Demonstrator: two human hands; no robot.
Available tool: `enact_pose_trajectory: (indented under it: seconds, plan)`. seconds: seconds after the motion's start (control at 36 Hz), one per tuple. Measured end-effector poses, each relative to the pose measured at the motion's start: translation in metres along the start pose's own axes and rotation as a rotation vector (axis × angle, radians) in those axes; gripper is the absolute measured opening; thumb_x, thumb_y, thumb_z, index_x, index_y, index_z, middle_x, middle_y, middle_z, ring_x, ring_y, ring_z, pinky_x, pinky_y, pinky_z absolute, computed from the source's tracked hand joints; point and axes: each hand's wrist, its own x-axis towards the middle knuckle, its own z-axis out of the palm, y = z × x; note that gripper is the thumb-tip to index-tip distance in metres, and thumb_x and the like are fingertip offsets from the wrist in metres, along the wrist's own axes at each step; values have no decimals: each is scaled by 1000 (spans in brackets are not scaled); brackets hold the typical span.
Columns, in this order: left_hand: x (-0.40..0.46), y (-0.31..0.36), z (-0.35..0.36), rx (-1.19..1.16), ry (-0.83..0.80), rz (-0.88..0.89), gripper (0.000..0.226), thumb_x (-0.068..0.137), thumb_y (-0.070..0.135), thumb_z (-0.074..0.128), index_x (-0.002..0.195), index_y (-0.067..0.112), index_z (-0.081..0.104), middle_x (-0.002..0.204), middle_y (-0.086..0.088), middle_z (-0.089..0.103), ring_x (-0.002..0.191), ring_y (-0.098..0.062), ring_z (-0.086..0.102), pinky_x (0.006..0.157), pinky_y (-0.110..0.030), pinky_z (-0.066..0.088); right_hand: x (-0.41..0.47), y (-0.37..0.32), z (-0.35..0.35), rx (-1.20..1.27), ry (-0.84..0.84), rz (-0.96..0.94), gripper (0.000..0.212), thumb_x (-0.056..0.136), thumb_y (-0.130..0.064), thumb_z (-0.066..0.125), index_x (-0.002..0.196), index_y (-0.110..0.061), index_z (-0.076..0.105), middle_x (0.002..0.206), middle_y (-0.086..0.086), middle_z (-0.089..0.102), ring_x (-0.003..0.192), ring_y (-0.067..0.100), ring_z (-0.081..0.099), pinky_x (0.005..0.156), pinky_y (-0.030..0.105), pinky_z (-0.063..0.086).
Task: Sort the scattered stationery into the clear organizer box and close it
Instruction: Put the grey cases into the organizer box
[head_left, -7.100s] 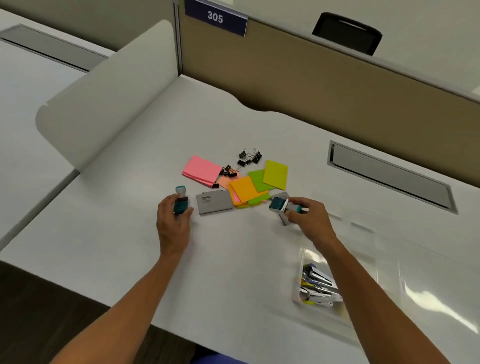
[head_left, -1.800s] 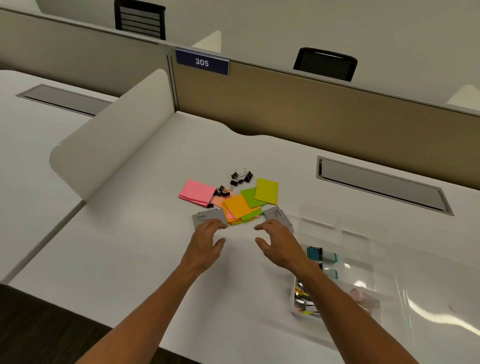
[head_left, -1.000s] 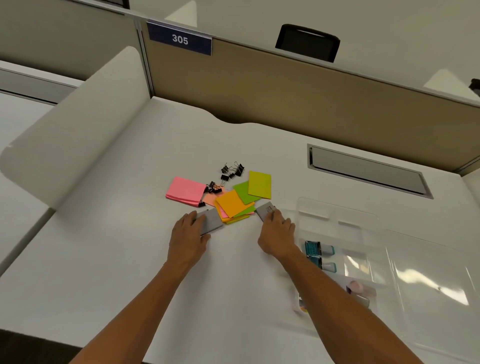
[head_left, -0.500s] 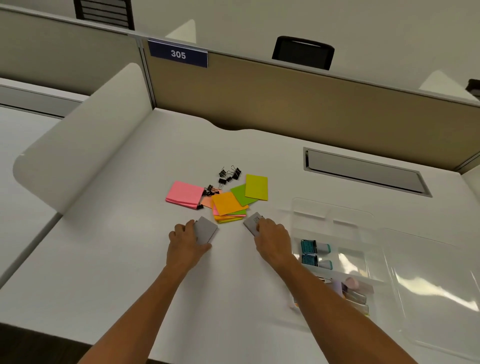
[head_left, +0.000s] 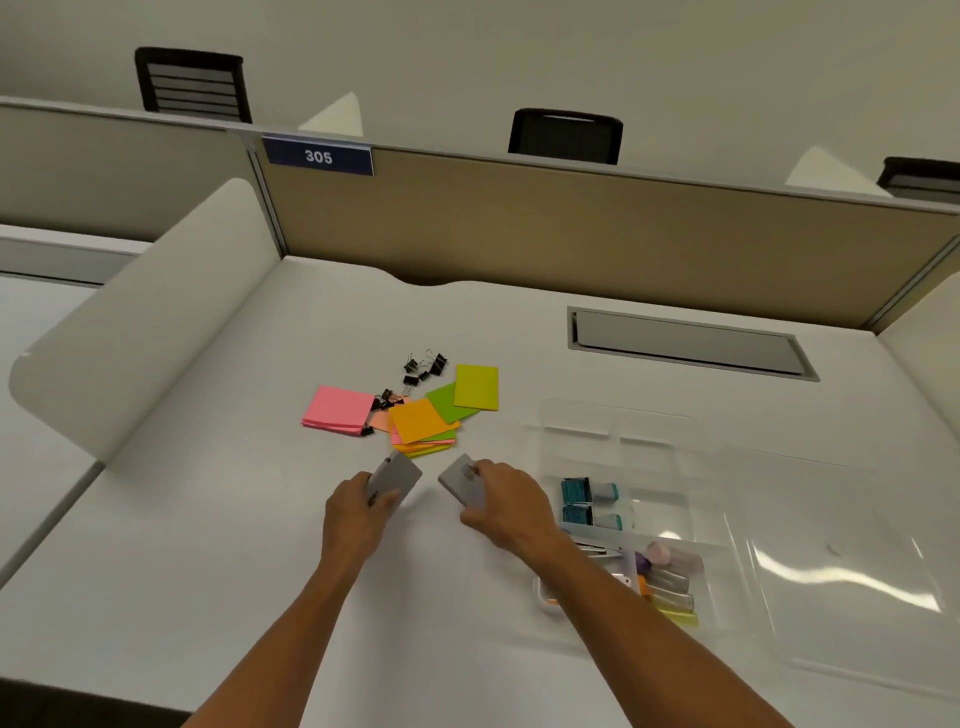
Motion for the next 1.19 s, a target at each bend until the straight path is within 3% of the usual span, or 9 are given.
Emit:
enact_pose_trajectory:
  seconds: [0.14,0.31,0.53,0.69,0.86,1.03,1.19]
  plan:
    - [-10,26,5,-129,37,3,16,88,26,66,94,11,60,86,-6,64,74,-21,59,56,-32,46,-7,0,-21,27,60,-52,59,75,-44,67,127,-21,51,118,6,61,101,29,58,76,36,48]
    - [-21,61,18,-232,42,58,17,94,18,59,107,9,53,98,-11,63,83,-27,58,60,-33,42,-12,9,-45,64,134,-75,57,73,-43,64,125,-25,49,114,4,59,98,29,56,72,38,48]
    - [-31,100,34,-340,52,109,19,99,13,49,117,9,47,114,-12,61,95,-27,57,69,-32,44,-25,31,-67,59,220,-96,71,83,-38,67,144,-27,33,136,4,43,121,25,42,85,36,51]
    - [-41,131,42,-475,58,101,24,101,12,44,122,7,34,122,-11,52,102,-28,55,74,-35,49,-35,54,-85,52,276,-94,76,85,-32,67,149,-23,27,142,6,38,127,25,36,93,38,50]
    - [-52,151,50,-641,1,26,37,102,13,42,136,16,28,124,-3,46,105,-24,54,80,-39,55,-45,93,-111,62,330,-44,77,86,-28,68,150,-21,27,145,5,34,128,25,34,97,39,49]
    - [-55,160,60,-777,-77,-108,41,99,16,48,138,18,33,126,-7,48,108,-24,52,75,-33,52,-56,135,-132,70,382,32,78,86,-27,71,150,-20,29,145,6,35,128,25,35,99,41,48]
    - [-63,169,68,-802,-168,-143,48,92,25,63,132,20,38,125,-8,49,105,-24,54,80,-39,55,-66,170,-134,53,336,68,78,85,-28,72,149,-22,29,146,6,36,130,24,35,100,41,47]
